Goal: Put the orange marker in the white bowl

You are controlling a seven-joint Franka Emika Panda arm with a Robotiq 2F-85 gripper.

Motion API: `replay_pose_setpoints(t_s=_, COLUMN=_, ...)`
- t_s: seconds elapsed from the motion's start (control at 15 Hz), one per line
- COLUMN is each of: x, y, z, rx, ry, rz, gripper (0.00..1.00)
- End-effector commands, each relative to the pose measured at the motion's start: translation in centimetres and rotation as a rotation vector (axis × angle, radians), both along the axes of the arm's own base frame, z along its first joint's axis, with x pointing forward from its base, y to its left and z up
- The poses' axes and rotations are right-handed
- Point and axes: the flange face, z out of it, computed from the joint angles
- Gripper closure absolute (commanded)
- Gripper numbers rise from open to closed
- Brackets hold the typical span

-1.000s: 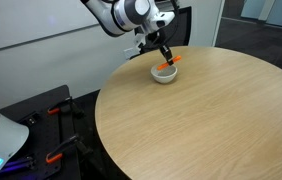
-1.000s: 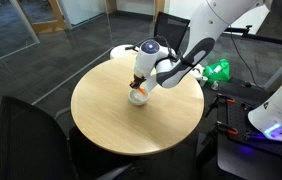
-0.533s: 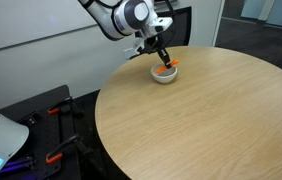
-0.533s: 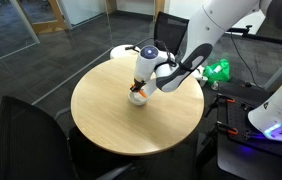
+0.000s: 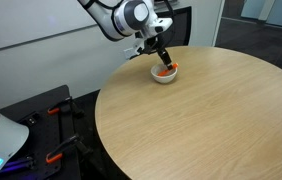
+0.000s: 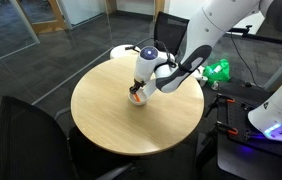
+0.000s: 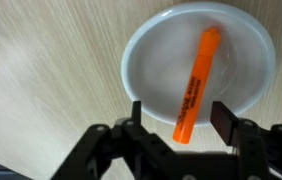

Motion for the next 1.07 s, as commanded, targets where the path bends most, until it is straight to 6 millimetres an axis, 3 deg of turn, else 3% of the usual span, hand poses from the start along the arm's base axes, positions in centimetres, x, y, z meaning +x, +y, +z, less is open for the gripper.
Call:
replay_pose_setpoints(t_s=0.0, x=-0.6, y=-0.5, z=2.5, rx=-0.001, ry=-0.056, rz=-0.032, gripper=0.00)
replay_pose_setpoints(t_s=0.4, x=-3.1, y=-2.3, z=6.8, rx=0.020, ry=-0.027, rz=-0.136, gripper=0.00)
replay_pose_setpoints(t_s=1.0, x=-9.6, y=-5.9, z=14.4, rx=0.036, ry=0.061, rz=-0.178, gripper=0.00)
